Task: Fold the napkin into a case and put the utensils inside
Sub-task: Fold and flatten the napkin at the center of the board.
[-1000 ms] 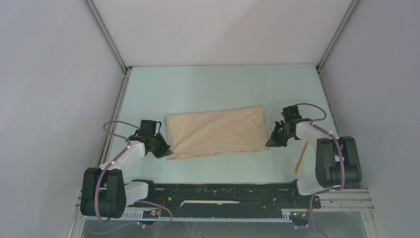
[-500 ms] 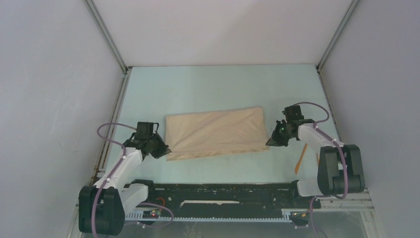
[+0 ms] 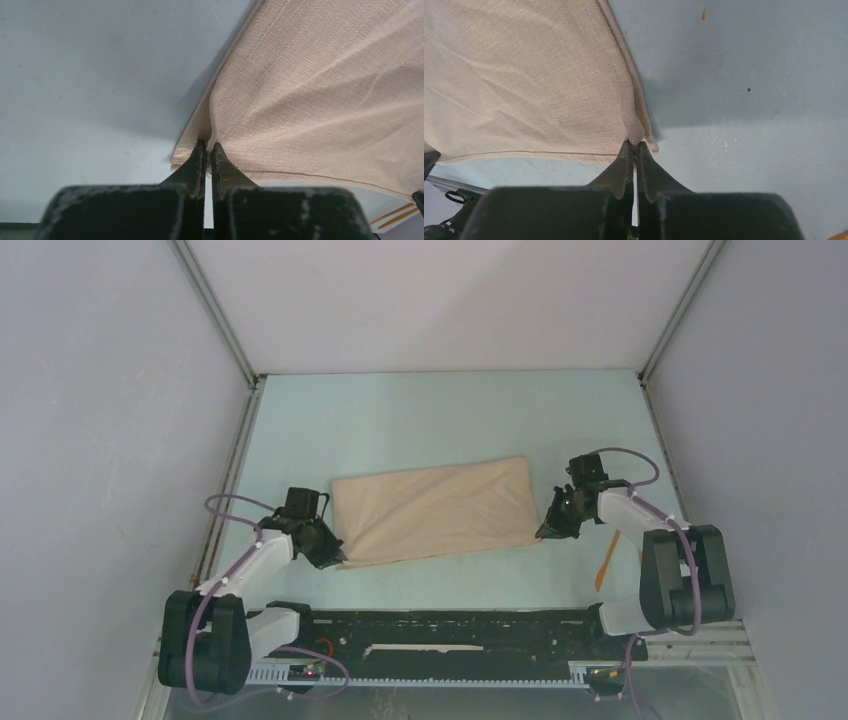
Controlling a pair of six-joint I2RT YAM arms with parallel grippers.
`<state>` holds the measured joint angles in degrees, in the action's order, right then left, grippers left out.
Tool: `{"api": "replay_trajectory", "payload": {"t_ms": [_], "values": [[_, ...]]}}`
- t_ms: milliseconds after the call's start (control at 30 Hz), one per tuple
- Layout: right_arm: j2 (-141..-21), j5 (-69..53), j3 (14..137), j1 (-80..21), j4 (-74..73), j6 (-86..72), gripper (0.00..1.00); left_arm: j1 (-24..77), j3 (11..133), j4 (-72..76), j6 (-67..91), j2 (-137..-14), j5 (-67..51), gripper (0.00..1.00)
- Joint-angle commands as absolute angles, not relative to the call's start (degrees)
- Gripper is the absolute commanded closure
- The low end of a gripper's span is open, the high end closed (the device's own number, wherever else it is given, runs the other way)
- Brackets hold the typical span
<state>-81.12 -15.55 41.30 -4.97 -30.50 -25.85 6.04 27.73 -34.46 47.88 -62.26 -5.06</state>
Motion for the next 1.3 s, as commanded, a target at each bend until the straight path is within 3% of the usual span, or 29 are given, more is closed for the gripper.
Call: {"api": "replay_trajectory", "payload": {"t_ms": [0, 333, 800, 1033, 1267], "values": [[-82.4, -13.9, 41.1, -5.1, -29.1, -25.7, 1.00, 6.9, 26.8, -35.2, 49.0, -63.9, -2.3, 1.00], [-86.0, -14.1, 41.1, -4.8, -26.8, -25.8, 1.00, 7.5, 25.3, -35.0, 50.9, -64.9, -1.8, 1.00], [-86.4, -14.3, 41.1, -4.6, -26.2, -25.7, 1.00, 10.4, 28.9, -44.7, 54.6, -57.0, 1.1, 0.98], [-86.2, -14.5, 41.1, -4.5, -26.2, -25.6, 1.00, 11.1, 29.7, -47.8, 56.4, -56.5, 0.9, 0.91], [-85.9, -15.2, 41.2, -4.6, -25.9, -25.6, 1.00, 11.9, 28.9, -49.5, 57.4, -55.9, -1.9, 0.78]]}}
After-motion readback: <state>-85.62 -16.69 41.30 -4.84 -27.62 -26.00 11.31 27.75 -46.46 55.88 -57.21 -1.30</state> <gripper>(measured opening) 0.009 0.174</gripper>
